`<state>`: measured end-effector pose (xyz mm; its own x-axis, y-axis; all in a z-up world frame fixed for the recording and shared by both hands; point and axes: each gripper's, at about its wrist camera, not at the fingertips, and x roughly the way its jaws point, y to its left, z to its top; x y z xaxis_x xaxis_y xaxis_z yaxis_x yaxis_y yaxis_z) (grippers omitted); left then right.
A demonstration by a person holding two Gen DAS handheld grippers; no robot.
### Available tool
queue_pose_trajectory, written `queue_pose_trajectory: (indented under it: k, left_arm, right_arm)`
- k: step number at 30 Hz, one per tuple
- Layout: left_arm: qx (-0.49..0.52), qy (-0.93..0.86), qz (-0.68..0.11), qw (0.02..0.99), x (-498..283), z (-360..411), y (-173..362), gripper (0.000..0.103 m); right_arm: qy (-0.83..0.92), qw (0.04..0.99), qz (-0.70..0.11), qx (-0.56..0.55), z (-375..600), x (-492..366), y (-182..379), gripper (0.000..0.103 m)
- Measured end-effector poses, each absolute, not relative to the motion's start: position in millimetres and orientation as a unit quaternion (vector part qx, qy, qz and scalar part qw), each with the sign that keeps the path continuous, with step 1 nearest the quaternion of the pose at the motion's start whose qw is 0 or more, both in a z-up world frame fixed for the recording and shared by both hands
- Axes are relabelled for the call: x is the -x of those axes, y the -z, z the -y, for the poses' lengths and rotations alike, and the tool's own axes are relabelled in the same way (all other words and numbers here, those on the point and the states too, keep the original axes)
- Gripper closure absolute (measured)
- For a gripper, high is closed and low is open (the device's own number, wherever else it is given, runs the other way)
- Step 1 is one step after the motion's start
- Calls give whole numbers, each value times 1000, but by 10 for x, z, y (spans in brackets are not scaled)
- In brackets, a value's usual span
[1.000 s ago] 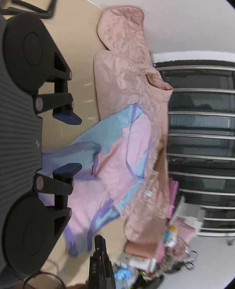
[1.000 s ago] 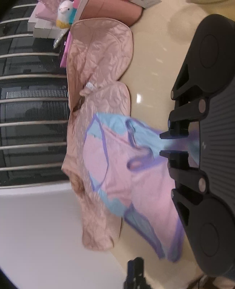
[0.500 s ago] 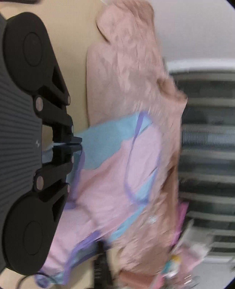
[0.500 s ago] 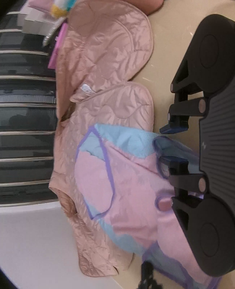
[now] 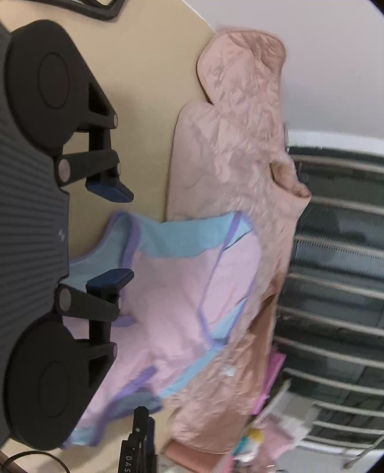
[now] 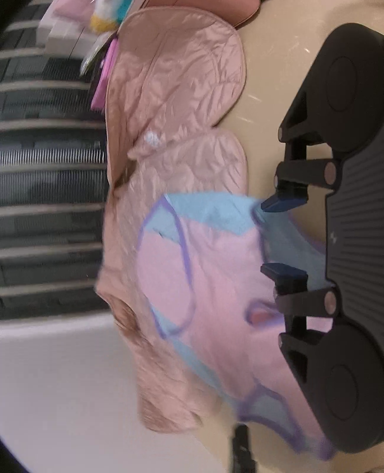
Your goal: Fold clothes
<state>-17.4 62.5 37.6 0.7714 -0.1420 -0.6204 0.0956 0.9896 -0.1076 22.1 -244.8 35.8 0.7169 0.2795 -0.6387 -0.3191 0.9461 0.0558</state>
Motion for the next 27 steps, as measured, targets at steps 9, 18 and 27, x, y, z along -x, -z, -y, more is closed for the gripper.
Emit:
queue_pose_trajectory:
  k: [9,18,27]
  left_arm:
    - [23,78,-351,933,194,-552,-218,97]
    - [49,92,-289,952,-45,-763,-883,54]
    - [30,40,-416,908,-1909,-480,-432,23]
  right_arm:
    - [-139,924,-355,33,2503,-61,-186,100]
    - [-157,943,-294,18,2575,-120,-768,66]
    - [-116,916,-380,-60,2620,-1959,-650,67]
